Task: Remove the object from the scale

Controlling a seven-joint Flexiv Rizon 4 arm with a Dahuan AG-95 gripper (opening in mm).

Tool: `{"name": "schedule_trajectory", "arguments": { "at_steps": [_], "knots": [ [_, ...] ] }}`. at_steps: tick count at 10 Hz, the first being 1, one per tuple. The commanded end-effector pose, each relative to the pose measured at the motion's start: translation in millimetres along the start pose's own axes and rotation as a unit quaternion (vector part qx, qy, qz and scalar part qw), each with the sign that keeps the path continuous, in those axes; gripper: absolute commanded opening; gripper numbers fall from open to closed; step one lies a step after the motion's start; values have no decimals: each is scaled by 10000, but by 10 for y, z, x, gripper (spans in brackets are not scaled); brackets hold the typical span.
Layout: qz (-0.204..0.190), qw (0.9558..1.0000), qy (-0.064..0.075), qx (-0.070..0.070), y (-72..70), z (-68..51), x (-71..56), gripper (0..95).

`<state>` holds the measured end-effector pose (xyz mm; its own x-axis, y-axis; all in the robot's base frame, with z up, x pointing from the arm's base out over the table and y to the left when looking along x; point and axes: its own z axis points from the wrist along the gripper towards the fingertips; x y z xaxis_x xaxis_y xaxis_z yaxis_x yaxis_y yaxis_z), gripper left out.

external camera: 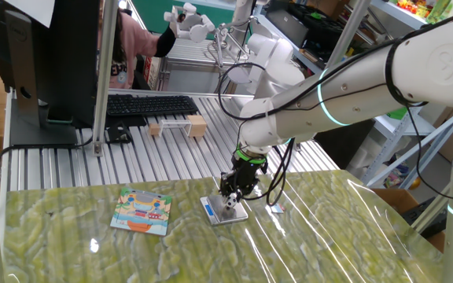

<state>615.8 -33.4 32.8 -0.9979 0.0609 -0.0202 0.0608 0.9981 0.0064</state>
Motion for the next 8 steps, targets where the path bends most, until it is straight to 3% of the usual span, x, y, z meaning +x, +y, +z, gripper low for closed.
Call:
{"name": "schedule_trajectory", "arguments": {
  "at_steps": [1, 8],
  "knots": [
    [-23, 10000, 7, -8, 2, -1, -2, 0],
    [-66, 10000, 45, -32, -17, -44, 15, 0]
  ]
}}
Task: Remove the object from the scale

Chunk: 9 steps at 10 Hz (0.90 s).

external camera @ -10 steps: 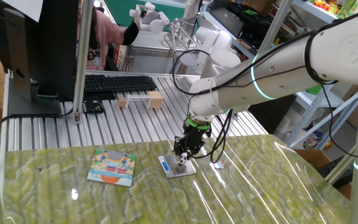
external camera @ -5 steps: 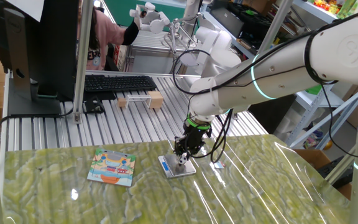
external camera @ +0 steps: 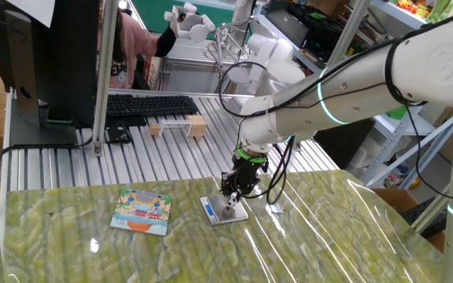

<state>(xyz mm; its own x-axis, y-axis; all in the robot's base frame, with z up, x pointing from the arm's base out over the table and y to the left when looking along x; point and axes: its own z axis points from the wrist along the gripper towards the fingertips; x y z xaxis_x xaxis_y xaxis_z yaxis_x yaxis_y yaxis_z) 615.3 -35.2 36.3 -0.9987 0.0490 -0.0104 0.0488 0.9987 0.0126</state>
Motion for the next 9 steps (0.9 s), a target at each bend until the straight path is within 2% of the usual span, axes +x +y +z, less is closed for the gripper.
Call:
{"name": "schedule_trajectory", "arguments": {
  "at_steps": [1, 4, 9],
  "knots": [
    [-7, 10000, -2, 0, -9, -30, 23, 0],
    [2, 10000, 17, 2, 0, -127, 118, 0],
    [88, 10000, 23, 3, 119, -220, 401, 0]
  ]
}}
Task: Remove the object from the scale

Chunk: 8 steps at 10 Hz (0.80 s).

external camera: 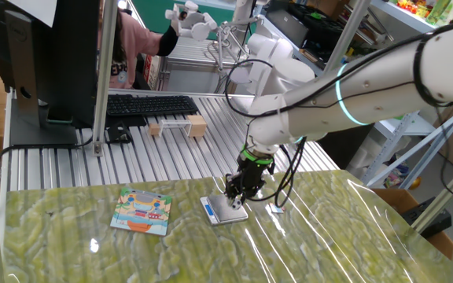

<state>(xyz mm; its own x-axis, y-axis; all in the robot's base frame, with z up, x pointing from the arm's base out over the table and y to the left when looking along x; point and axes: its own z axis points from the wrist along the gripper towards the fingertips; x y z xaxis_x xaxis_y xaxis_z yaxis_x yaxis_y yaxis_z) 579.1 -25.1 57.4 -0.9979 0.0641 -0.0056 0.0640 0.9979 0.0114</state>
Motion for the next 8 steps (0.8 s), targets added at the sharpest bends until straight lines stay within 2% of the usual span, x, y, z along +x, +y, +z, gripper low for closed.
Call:
{"name": "schedule_trajectory", "arguments": {
  "at_steps": [1, 2, 5, 6, 8],
  "knots": [
    [35, 10000, 3, -5, 77, -23, 130, 0],
    [44, 10000, 3, -6, 85, -26, 150, 0],
    [197, 9998, 5, -19, 207, -15, 444, 0],
    [239, 9997, 4, -18, 241, 1, 508, 0],
    [329, 9995, -23, -25, 300, 77, 662, 0]
  ]
}}
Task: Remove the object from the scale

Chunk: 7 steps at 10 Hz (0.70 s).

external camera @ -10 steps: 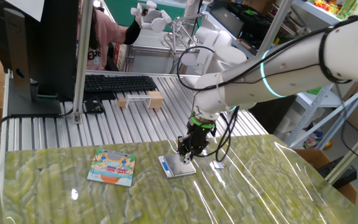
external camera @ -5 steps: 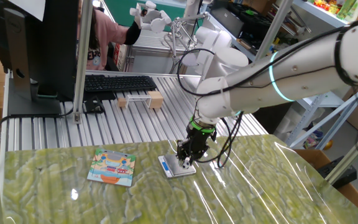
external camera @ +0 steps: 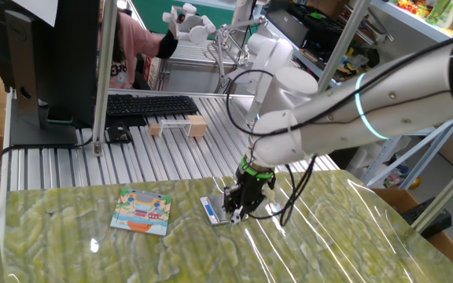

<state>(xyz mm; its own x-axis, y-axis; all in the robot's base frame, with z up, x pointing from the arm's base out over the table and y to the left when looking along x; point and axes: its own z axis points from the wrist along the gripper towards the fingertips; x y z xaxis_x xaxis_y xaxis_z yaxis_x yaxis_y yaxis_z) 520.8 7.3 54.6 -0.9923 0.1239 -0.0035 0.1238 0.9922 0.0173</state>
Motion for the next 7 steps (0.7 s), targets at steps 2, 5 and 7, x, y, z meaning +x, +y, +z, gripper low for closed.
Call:
{"name": "schedule_trajectory", "arguments": {
  "at_steps": [2, 5, 7],
  "knots": [
    [40, 10000, -23, -18, 27, 112, 170, 0],
    [51, 10000, -23, -22, 32, 150, 237, 0],
    [57, 10000, -19, -19, 37, 163, 247, 0]
  ]
}}
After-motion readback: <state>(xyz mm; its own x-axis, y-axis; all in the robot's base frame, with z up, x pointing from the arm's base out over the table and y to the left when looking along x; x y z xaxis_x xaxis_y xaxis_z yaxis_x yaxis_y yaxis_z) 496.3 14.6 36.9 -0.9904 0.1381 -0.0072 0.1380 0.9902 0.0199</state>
